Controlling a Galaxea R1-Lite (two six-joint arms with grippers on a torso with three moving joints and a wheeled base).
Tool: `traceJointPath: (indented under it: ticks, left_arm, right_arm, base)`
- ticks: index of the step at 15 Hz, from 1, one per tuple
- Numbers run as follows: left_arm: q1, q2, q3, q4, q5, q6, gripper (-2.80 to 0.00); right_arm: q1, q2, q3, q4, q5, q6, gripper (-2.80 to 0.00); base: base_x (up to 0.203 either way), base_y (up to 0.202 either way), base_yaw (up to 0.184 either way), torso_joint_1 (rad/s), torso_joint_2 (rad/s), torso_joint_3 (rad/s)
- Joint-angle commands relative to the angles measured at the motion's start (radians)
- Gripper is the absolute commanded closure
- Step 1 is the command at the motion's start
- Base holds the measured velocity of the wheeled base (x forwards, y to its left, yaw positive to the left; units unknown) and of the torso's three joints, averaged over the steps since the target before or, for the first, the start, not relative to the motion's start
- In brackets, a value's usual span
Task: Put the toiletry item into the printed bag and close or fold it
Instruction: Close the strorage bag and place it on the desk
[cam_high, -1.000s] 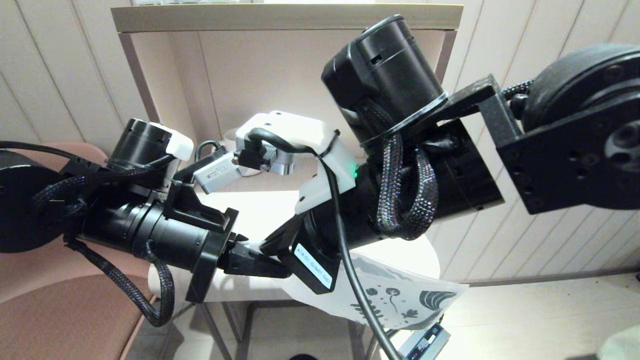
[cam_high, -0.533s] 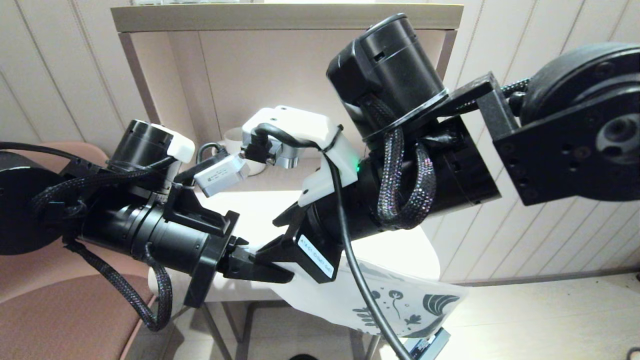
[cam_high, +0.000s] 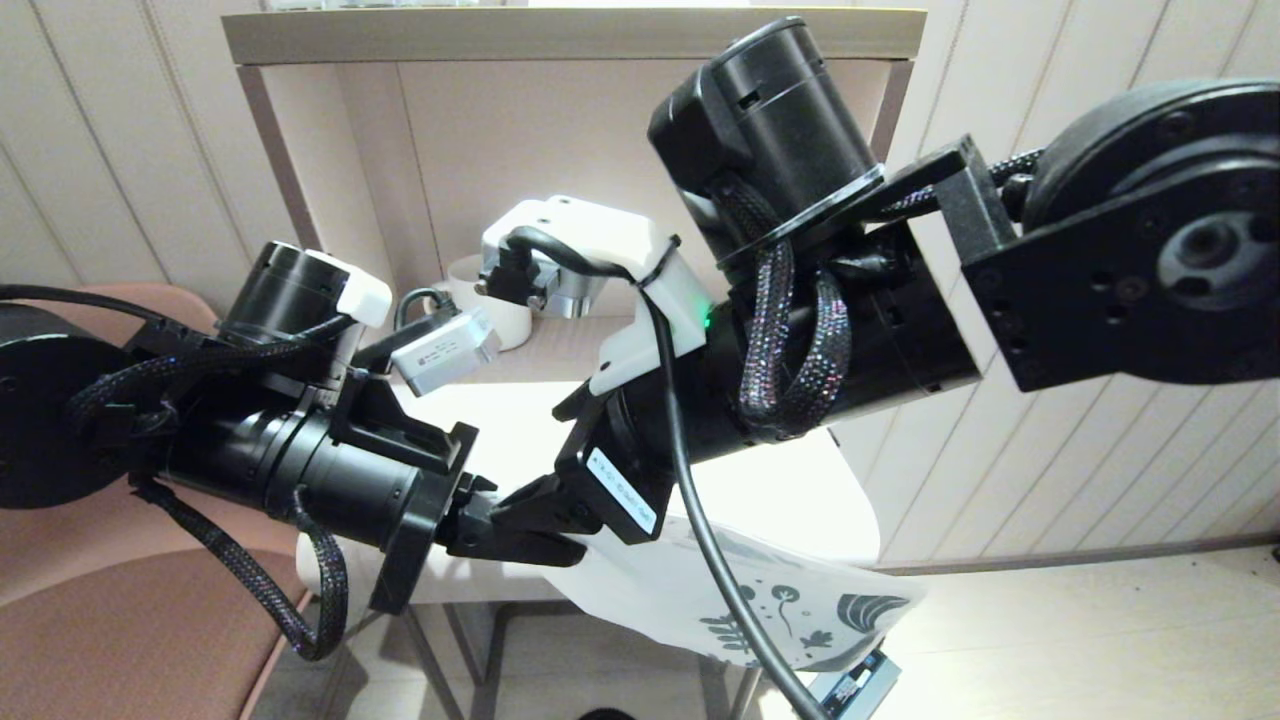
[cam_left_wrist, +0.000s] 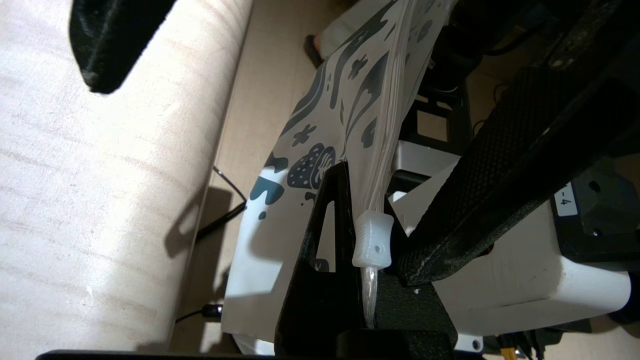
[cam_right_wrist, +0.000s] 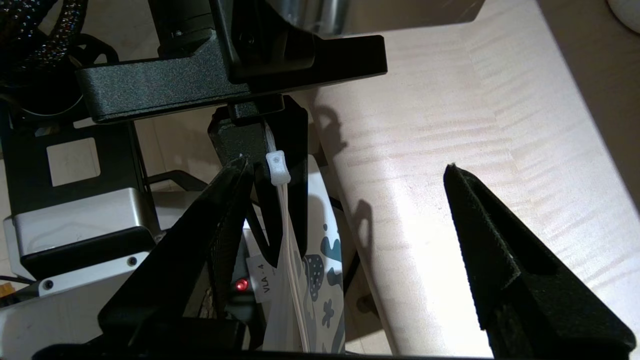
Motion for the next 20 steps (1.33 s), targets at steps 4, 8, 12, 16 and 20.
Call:
traceJointPath:
  ticks: [4,8,12,16,20]
  left_arm:
    - [-0.001,0.002,0.000,-0.001,-0.007,0.002,0.00]
    - [-0.001,0.002,0.000,-0.001,-0.007,0.003,0.00]
    - [-0.001,0.002,0.000,-0.001,-0.007,0.003,0.00]
    - [-0.001,0.003,0.000,-0.001,-0.006,0.003,0.00]
    - [-0.001,0.005,0.000,-0.001,-0.006,0.005,0.00]
  right_arm:
    - [0.001,0.018,-0.013,0.006,0.004,-0.001,-2.80]
    - [0.001,0.017,-0.012,0.008,0.032,0.001,-2.80]
    - [0.001,0.009,-0.009,0.011,0.089,0.025,-2.80]
    - [0.001,0.009,-0.009,0.012,0.123,0.032,-2.80]
    - [-0.001,0.009,-0.009,0.012,0.126,0.032,-2.80]
  base:
    - [0.000,0.000,0.000,0.000,0.00,0.000]
    - [0.000,0.000,0.000,0.000,0.00,0.000]
    - [0.000,0.000,0.000,0.000,0.00,0.000]
    - [0.000,0.000,0.000,0.000,0.00,0.000]
    - [0.000,0.000,0.000,0.000,0.00,0.000]
